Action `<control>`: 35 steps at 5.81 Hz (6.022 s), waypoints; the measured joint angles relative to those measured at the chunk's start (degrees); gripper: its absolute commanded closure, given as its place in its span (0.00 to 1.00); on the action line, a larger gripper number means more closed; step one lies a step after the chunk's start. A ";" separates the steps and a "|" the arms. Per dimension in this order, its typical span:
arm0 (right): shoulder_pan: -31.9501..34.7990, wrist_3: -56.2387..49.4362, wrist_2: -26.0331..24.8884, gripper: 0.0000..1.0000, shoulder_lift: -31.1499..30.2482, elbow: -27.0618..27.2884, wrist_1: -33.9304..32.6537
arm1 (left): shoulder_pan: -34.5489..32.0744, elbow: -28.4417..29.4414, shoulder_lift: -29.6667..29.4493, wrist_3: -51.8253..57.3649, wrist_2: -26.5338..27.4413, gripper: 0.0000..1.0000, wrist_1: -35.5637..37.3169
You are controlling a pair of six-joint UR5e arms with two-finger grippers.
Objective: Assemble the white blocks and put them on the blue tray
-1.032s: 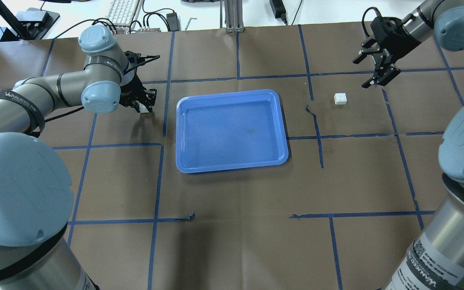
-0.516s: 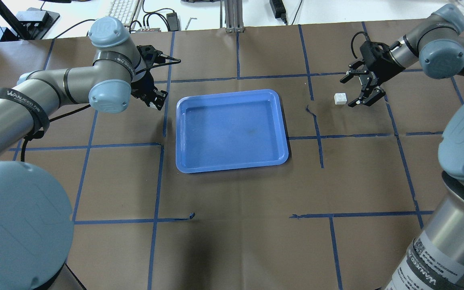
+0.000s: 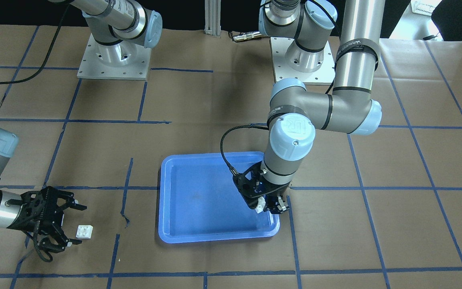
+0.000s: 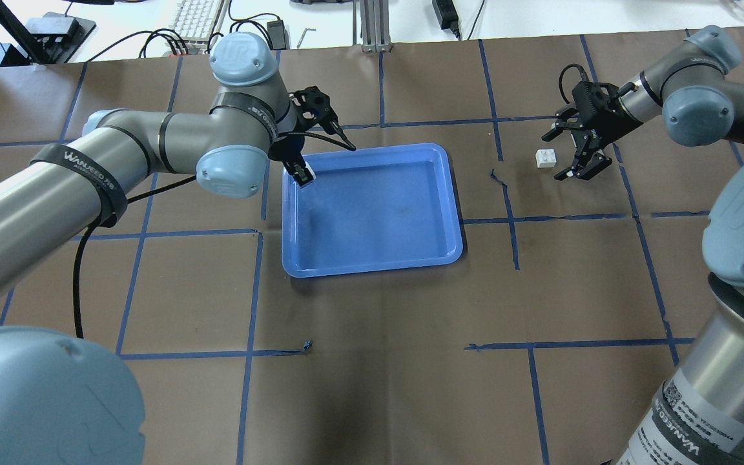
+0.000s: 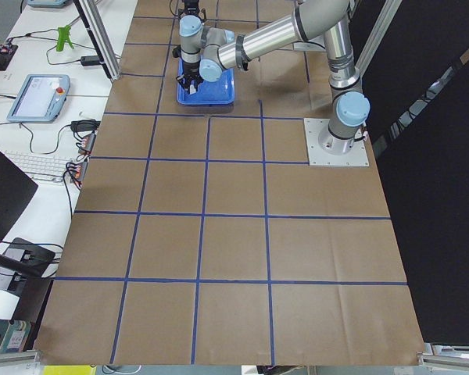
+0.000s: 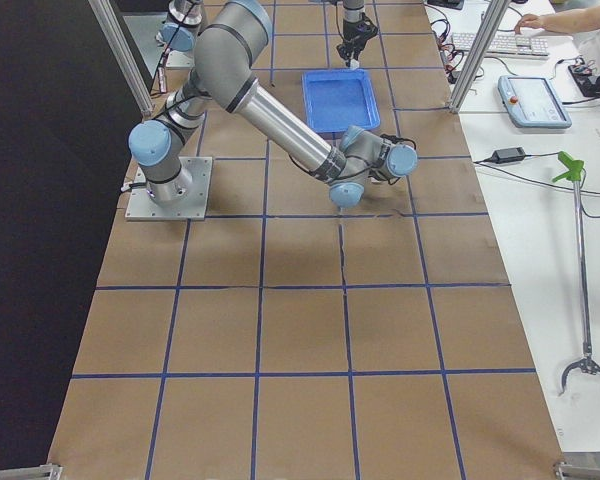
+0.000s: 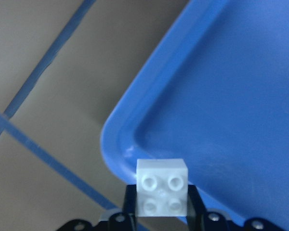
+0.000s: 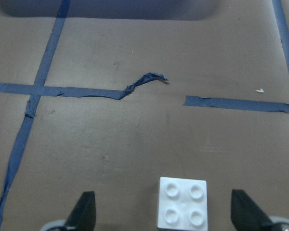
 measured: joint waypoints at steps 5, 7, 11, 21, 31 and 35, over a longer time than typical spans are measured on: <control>-1.58 0.52 0.15 0.31 1.05 -0.59 -0.12 | -7.69 -1.59 -0.90 15.32 0.26 1.00 0.27; -1.54 0.49 0.14 0.36 1.05 -0.57 0.02 | -7.98 -2.62 -2.62 13.62 0.50 1.00 1.21; -1.17 0.41 0.05 0.75 1.00 -0.90 -0.97 | -8.45 -2.65 -4.44 12.84 0.49 0.01 3.90; 13.86 9.02 3.30 0.77 -11.15 2.07 5.45 | 0.40 1.17 25.43 6.74 1.11 0.01 -34.17; 26.42 34.94 6.28 0.75 -5.94 18.08 -29.79 | 3.27 1.40 31.54 -65.25 4.22 0.01 -31.66; 26.44 34.94 6.08 0.75 -5.91 18.24 -29.34 | 3.31 1.40 31.55 -65.28 4.20 0.01 -31.63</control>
